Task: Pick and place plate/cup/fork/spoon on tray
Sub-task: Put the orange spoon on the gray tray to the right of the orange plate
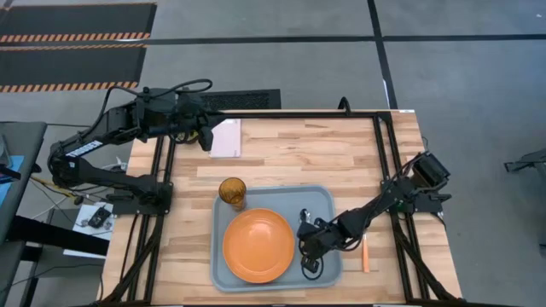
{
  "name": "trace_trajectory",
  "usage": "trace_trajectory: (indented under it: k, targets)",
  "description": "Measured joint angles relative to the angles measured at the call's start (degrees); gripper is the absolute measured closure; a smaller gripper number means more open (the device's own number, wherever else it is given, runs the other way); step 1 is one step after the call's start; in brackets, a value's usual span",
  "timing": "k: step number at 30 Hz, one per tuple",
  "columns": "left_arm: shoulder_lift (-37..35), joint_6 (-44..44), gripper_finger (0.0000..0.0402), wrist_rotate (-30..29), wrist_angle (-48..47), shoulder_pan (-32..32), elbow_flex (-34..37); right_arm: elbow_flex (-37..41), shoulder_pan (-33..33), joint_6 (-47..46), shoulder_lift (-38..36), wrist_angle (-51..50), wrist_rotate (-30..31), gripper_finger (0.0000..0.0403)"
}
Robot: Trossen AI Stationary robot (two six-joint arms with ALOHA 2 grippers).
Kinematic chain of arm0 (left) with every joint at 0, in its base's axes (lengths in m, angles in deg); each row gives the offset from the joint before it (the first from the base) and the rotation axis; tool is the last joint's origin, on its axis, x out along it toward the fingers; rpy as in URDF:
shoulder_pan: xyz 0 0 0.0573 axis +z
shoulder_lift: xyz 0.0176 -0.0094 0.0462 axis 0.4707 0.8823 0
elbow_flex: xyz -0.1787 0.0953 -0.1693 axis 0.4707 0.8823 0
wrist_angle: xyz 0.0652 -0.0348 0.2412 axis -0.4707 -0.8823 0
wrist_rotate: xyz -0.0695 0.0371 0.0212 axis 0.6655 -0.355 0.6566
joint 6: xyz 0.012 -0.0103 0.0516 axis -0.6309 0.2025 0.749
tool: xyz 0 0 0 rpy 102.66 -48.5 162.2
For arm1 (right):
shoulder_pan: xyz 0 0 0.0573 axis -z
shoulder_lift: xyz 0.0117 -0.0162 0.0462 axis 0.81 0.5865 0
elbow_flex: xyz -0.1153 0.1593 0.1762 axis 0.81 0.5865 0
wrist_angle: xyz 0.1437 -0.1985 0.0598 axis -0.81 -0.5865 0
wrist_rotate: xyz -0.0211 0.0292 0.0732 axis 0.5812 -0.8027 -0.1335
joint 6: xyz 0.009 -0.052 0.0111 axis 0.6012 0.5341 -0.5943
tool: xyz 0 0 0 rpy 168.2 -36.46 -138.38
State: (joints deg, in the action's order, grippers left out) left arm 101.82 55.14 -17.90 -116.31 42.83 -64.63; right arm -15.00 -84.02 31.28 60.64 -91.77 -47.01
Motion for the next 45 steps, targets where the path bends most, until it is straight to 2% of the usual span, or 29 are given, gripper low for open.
trace_trajectory:
  k: [22,33,45]
  targets:
    - [0.00,0.28,0.0368,-0.19,-0.02,0.01,0.00,0.02,-0.07,0.24,0.02,0.04,1.95,0.0391]
    - [0.00,0.31,0.0368,-0.27,-0.02,0.00,0.00,3.32,-0.58,-1.04,0.07,6.43,4.14,0.0391]
    - [0.00,0.52,0.0368,-0.97,0.26,0.01,0.00,3.72,-1.21,-2.28,0.07,6.39,4.31,0.0392]
